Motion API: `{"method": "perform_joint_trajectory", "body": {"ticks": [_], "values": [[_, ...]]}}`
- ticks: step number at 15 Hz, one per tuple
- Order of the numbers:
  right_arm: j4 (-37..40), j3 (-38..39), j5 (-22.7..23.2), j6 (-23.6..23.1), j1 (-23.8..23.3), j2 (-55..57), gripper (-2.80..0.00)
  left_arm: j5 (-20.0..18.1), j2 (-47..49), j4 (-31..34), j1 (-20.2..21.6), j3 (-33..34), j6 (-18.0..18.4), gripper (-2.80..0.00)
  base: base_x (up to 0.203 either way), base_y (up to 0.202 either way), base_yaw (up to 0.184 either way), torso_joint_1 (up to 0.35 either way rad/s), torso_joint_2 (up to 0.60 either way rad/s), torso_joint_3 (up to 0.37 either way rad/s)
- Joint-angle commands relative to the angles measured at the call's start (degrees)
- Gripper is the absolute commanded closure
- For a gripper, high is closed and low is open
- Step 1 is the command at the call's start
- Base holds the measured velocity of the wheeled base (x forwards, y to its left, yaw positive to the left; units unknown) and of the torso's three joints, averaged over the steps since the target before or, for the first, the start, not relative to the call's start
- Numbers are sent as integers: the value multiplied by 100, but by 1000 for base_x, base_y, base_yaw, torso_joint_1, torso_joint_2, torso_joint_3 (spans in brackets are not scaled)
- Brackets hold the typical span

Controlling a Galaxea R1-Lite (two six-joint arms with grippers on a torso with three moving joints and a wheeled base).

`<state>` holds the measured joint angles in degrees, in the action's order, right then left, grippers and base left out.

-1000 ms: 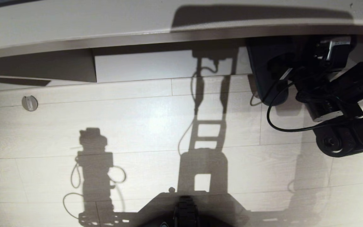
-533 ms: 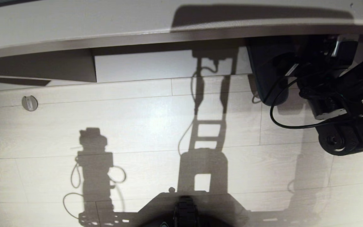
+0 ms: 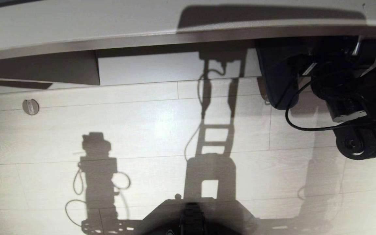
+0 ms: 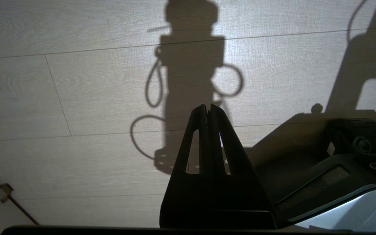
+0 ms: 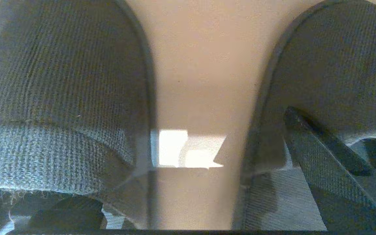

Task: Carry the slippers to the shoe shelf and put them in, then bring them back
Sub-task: Pick up the slippers in the shoe cabinet

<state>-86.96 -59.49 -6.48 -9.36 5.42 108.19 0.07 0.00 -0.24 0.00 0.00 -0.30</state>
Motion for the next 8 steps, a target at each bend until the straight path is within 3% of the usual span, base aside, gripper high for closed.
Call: {"method": "perform_joint_trajectory", "body": {"ticks": [1,8], "values": [[-50,29,-8,-4,-10,-26,-280,1,0,-2,0,0,-5,0,0,0,0,0,0,0],[-32,148,-11,-13,-235,-184,-280,1,0,-2,0,0,-5,0,0,0,0,0,0,0]]}}
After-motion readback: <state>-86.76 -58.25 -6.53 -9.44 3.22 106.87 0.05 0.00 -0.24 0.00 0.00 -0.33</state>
